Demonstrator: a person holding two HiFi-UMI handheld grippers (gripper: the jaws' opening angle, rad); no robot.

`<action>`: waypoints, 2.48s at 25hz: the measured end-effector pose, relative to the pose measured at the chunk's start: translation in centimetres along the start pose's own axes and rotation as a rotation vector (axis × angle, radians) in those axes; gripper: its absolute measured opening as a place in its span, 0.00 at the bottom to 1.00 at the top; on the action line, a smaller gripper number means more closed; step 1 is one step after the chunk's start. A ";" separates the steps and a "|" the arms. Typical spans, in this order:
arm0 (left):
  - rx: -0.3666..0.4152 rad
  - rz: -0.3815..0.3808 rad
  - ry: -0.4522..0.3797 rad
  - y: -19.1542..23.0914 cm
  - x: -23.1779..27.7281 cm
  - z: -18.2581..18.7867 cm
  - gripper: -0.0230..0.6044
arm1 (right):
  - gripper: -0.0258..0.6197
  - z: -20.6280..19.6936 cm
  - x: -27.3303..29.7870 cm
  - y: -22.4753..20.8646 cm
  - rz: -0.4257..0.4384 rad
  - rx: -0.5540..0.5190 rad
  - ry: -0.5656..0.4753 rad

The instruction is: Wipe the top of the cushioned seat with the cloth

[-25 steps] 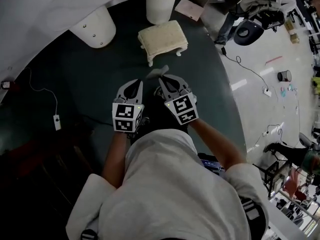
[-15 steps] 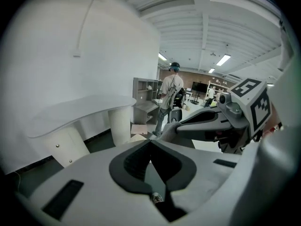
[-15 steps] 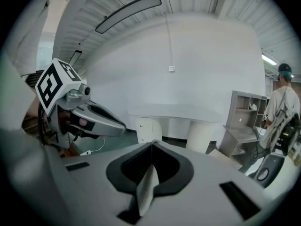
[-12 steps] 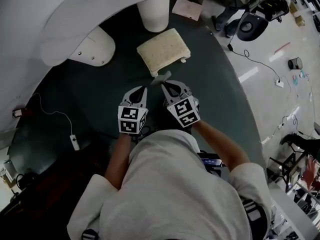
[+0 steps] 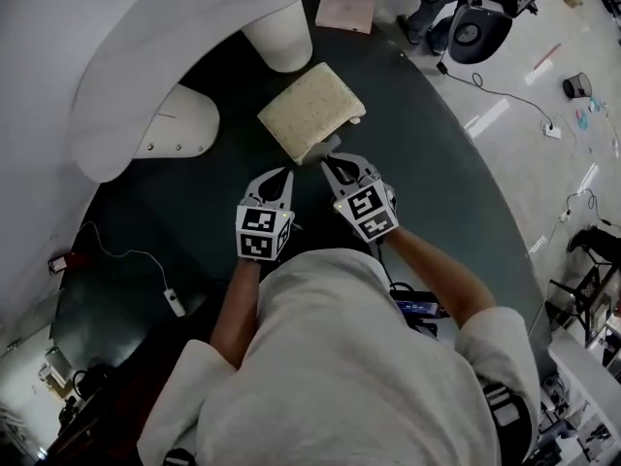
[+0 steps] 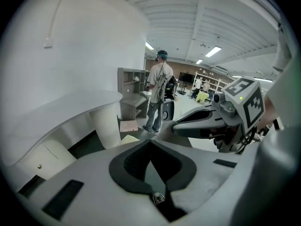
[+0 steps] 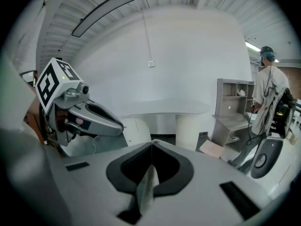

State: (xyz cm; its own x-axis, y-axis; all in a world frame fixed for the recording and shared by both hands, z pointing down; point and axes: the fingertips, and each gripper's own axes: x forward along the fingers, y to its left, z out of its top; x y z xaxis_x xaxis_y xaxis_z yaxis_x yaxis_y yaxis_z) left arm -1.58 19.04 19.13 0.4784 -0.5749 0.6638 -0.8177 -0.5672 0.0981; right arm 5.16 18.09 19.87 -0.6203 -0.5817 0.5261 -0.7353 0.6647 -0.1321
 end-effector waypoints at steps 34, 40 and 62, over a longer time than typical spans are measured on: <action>0.699 -0.474 0.151 17.4 16.9 -3.6 0.16 | 0.06 2.3 24.5 -2.7 0.082 0.075 0.142; 0.619 -0.485 0.237 20.7 20.5 -7.6 0.08 | 0.07 -2.2 29.0 -2.5 0.096 0.013 0.235; 0.320 -0.119 0.541 38.0 39.9 -22.7 0.08 | 0.05 -19.1 37.6 -7.6 0.060 0.215 0.305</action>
State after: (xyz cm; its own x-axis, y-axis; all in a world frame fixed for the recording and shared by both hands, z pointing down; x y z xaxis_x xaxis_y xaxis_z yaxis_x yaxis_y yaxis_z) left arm -20.81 -12.04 66.21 0.2623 -0.1649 0.9508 -0.5926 -0.8051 0.0238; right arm -7.35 0.17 56.70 -0.5780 -0.3568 0.7339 -0.7607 0.5611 -0.3262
